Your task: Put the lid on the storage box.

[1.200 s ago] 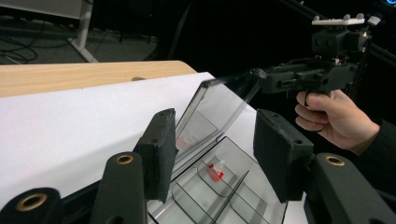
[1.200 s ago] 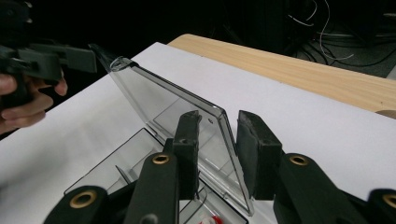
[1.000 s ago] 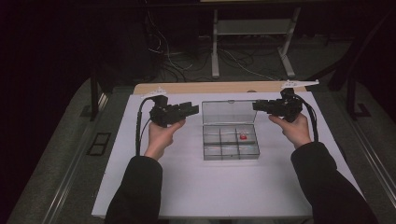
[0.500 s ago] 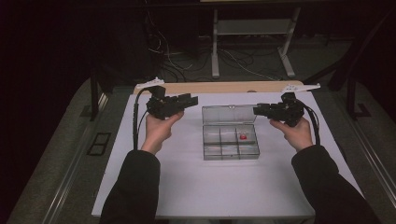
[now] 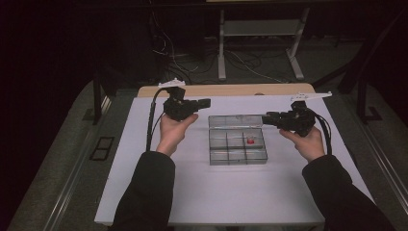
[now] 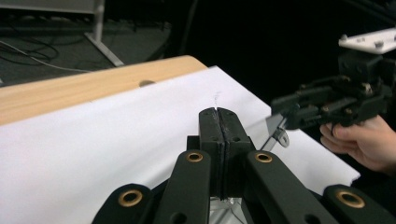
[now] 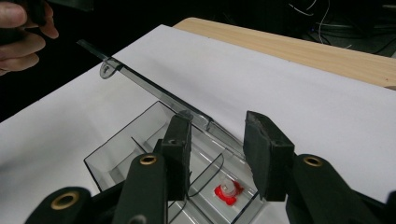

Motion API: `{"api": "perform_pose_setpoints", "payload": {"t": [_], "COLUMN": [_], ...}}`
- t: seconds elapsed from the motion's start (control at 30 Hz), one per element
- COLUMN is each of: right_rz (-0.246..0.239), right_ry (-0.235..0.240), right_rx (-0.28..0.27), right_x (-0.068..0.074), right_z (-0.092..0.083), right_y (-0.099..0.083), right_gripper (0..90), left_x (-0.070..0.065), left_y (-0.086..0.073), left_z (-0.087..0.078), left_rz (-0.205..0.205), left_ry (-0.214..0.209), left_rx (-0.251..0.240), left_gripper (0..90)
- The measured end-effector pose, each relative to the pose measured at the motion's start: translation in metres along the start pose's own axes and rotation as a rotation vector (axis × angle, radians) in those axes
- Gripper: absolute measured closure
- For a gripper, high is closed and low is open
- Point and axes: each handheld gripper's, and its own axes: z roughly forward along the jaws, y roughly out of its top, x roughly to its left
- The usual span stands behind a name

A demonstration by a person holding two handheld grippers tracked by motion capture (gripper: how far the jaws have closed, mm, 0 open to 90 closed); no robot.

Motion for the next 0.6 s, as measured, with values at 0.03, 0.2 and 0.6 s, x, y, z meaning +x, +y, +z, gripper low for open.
{"api": "perform_pose_setpoints", "payload": {"t": [0.03, 0.2, 0.6], "right_rz": [0.001, -0.004, 0.002], "right_ry": [-0.001, -0.004, -0.006], "right_rx": [0.002, -0.001, 0.011], "right_x": [0.001, 0.002, 0.007], "right_z": [0.0, -0.001, -0.003], "right_y": [0.0, -0.003, -0.009], "right_gripper": [61.2, 60.9, 58.4], "left_x": [-0.001, -0.003, 0.0], "left_y": [-0.001, -0.008, -0.031], "left_z": [0.001, 0.003, 0.009], "left_rz": [0.004, 0.015, -0.005], "left_ry": [-0.005, -0.015, -0.047], "left_rx": [0.006, 0.029, 0.043], "left_gripper": [88.8, 88.8, 88.7]}}
